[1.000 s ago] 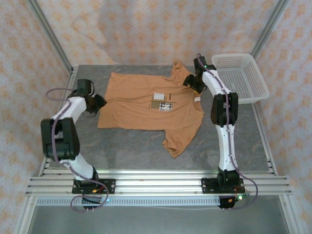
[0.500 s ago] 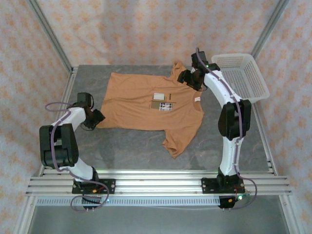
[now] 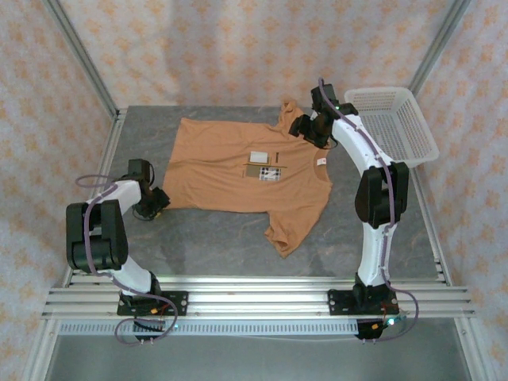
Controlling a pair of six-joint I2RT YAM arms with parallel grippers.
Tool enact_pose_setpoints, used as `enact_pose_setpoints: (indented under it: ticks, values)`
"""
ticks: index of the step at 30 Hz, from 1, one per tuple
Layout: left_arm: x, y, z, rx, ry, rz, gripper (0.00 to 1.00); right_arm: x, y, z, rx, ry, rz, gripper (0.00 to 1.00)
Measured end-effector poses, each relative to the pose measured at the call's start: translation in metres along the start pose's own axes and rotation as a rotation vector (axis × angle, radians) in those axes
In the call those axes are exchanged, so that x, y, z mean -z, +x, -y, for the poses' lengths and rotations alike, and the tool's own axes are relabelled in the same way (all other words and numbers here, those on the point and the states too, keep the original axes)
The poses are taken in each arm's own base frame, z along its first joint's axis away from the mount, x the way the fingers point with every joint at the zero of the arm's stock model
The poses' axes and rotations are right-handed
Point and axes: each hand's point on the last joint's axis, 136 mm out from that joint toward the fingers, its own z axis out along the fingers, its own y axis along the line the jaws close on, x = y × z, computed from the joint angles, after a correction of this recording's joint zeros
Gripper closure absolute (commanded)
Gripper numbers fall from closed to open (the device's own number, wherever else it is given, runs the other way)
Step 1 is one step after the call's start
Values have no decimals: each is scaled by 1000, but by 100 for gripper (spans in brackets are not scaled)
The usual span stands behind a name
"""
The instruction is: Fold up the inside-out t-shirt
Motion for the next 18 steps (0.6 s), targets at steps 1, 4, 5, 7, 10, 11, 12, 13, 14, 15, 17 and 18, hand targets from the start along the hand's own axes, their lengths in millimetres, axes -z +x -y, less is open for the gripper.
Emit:
enact_pose_setpoints:
  ticks: [1, 4, 5, 7, 10, 11, 12, 13, 14, 15, 17, 18]
  values:
    - [0, 0, -4, 5, -17, -1, 100, 0, 3, 1, 0, 2, -4, 42]
    - [-1, -6, 3, 8, 12, 17, 100, 7, 32, 11, 3, 32, -47, 47]
    - [-1, -7, 6, 6, 21, 22, 100, 10, 45, 15, 8, 44, -66, 49]
    - [-1, -6, 11, 1, 35, 23, 100, 21, 88, 25, 22, 73, -119, 57]
    - [1, -4, 16, -10, 47, 25, 100, 38, 154, 40, 47, 100, -188, 74]
    - [3, -3, 18, -15, 52, 29, 100, 44, 176, 46, 52, 102, -212, 78]
    - [5, -2, 23, -27, 59, 34, 100, 48, 200, 52, 52, 103, -235, 82]
    - [7, 0, 27, -38, 68, 37, 100, 50, 222, 60, 53, 107, -260, 82]
    - [8, 2, 31, -47, 73, 38, 100, 51, 239, 67, 50, 110, -277, 82]
    - [9, 4, 35, -56, 78, 38, 100, 51, 258, 76, 43, 117, -297, 82]
    - [10, 7, 40, -68, 83, 36, 100, 48, 290, 91, 30, 135, -337, 79]
    - [10, 7, 42, -72, 86, 37, 100, 46, 304, 97, 28, 145, -354, 79]
